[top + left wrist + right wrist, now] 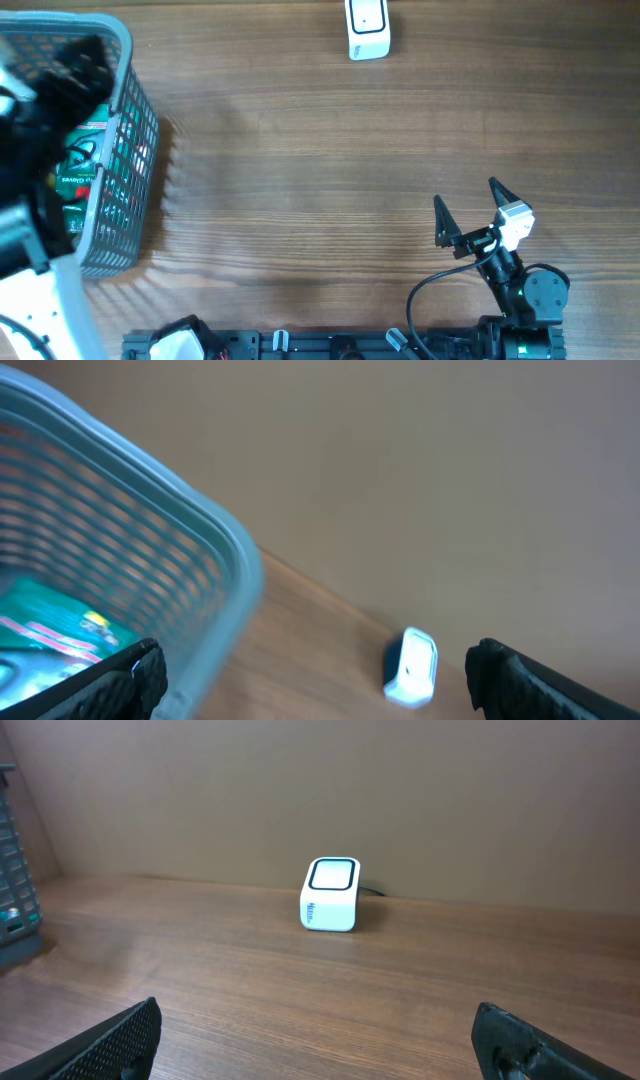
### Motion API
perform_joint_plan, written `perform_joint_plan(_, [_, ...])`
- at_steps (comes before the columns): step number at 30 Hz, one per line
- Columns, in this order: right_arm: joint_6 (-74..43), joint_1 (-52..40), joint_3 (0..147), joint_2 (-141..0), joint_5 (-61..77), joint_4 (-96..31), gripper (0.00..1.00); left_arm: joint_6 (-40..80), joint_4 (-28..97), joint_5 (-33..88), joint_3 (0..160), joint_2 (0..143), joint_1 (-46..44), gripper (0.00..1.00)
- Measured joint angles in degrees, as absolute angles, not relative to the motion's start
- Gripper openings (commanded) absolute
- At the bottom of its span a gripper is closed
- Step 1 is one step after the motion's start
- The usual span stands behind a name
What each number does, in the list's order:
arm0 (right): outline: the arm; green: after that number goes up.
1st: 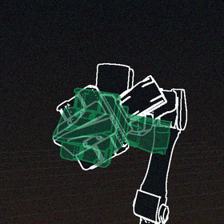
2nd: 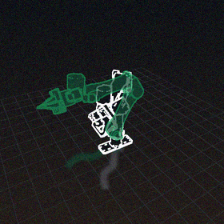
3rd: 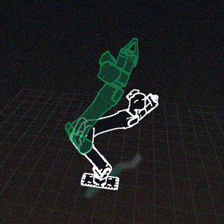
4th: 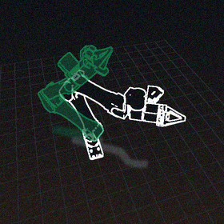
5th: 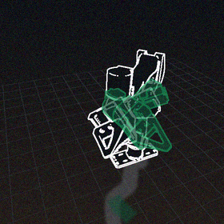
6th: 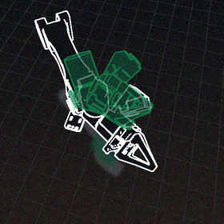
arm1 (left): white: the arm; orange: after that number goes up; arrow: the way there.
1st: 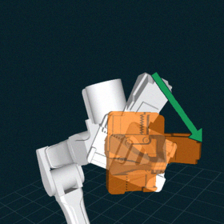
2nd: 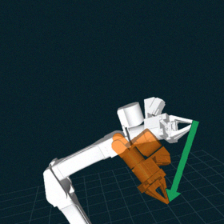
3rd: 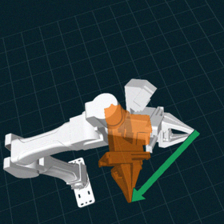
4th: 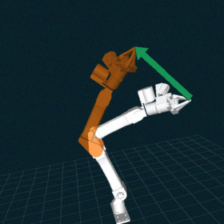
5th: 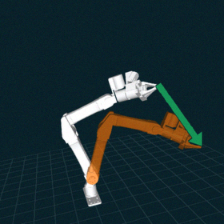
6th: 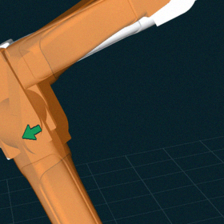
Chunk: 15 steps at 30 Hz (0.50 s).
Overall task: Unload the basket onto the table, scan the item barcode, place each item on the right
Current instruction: 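Reach the left gripper into the basket and grasp the green gloves bag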
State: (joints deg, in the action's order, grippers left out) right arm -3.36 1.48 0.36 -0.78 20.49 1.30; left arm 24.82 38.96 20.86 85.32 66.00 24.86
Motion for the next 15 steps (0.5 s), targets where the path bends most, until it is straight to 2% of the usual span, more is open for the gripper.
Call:
perform_joint_plan(3, [-3.38,1.48,0.36,-0.78,20.47,1.30,1.00,28.40,41.74,20.51,87.99,68.25,29.10,1.00])
perform_joint_plan(9, [-3.38,1.48,0.36,-0.78,20.47,1.30,1.00,38.81,55.02,19.99,88.44,76.36,39.24,1.00])
perform_joint_plan(15, [-3.38,1.48,0.36,-0.78,20.47,1.30,1.00,41.52,66.11,17.80,88.44,82.32,41.74,1.00])
